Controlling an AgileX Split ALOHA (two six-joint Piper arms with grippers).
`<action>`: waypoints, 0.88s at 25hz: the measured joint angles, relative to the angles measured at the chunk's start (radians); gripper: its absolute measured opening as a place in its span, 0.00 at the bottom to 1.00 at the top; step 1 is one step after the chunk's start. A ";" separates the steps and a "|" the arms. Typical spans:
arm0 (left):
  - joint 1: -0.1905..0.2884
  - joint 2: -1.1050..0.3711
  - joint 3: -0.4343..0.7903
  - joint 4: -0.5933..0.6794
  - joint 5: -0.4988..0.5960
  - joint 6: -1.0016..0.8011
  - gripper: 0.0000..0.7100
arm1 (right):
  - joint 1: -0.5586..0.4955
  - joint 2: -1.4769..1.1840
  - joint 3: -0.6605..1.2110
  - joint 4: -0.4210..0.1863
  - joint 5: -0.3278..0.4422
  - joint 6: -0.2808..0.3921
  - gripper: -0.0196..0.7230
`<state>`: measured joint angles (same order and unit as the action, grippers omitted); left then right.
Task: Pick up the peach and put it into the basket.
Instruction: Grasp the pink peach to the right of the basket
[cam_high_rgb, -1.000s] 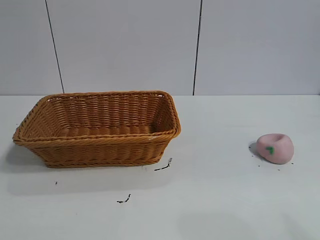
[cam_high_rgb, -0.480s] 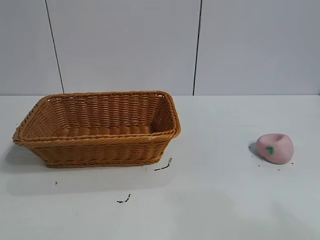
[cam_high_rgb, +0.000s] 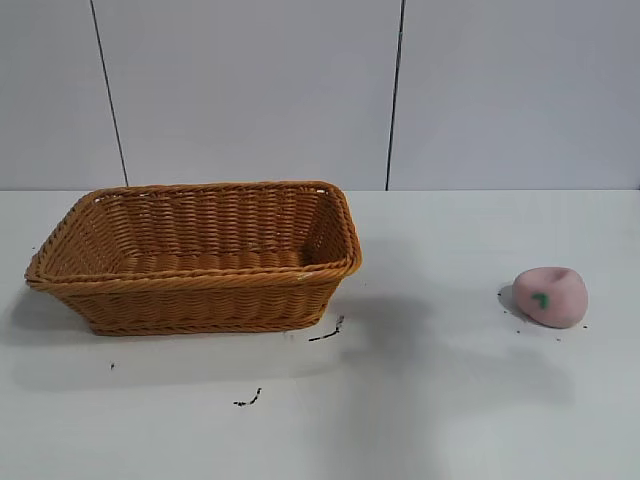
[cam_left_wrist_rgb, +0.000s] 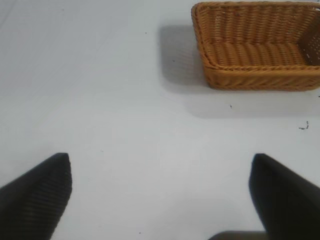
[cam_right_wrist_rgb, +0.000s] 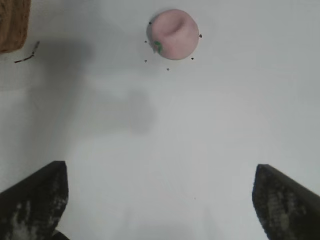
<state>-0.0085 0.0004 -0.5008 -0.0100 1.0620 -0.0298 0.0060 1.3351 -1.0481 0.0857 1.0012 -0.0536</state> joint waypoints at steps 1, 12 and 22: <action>0.000 0.000 0.000 0.000 0.000 0.000 0.98 | 0.000 0.053 -0.041 0.000 -0.001 0.000 0.96; 0.000 0.000 0.000 0.000 0.000 0.000 0.98 | 0.000 0.569 -0.331 -0.005 -0.059 0.000 0.96; 0.000 0.000 0.000 0.000 0.000 0.000 0.98 | 0.000 0.765 -0.351 -0.042 -0.119 0.000 0.96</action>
<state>-0.0085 0.0004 -0.5008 -0.0100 1.0620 -0.0298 0.0060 2.0999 -1.3994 0.0442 0.8827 -0.0536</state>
